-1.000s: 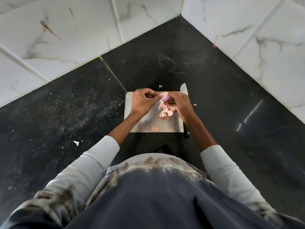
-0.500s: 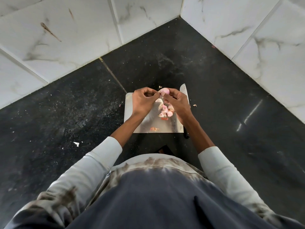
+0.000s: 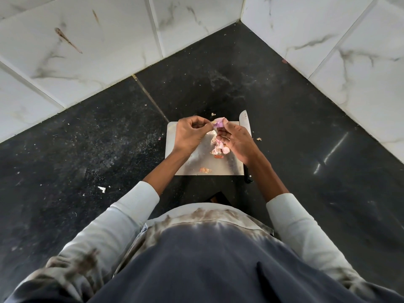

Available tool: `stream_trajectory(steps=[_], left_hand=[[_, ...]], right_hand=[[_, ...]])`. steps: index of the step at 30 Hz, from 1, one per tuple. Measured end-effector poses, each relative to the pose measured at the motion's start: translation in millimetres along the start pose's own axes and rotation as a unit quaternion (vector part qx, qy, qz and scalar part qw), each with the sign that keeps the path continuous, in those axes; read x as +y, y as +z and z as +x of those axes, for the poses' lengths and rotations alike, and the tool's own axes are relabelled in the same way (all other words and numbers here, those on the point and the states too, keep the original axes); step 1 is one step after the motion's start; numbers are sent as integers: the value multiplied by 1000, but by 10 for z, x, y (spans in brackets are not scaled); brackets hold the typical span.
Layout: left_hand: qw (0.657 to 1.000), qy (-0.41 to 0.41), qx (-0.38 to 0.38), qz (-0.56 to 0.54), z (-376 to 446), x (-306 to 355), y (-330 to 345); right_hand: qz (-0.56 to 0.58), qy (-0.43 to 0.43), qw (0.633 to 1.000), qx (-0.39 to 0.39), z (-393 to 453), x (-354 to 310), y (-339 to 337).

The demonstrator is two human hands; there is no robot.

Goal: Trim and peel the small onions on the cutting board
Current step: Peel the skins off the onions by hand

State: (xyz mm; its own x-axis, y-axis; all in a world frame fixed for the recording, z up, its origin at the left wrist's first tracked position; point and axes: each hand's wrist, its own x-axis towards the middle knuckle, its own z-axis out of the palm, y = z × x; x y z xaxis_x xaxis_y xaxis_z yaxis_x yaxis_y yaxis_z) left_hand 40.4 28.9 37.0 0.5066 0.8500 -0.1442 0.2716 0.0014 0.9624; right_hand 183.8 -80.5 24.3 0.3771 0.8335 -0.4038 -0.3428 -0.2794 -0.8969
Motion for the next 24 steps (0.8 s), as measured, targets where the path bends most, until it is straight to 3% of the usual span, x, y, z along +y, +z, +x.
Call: stream_trajectory(steps=[7, 17, 24], left_hand=[[998, -9, -41, -36, 35, 13, -6], [996, -35, -21, -81, -3, -47, 58], [999, -27, 11, -33, -22, -36, 67]], right_hand=[[90, 48, 995, -15, 56, 47, -17], [-52, -61, 997, -15, 10, 14, -42], [-114, -86, 989, 50, 80, 27, -49]])
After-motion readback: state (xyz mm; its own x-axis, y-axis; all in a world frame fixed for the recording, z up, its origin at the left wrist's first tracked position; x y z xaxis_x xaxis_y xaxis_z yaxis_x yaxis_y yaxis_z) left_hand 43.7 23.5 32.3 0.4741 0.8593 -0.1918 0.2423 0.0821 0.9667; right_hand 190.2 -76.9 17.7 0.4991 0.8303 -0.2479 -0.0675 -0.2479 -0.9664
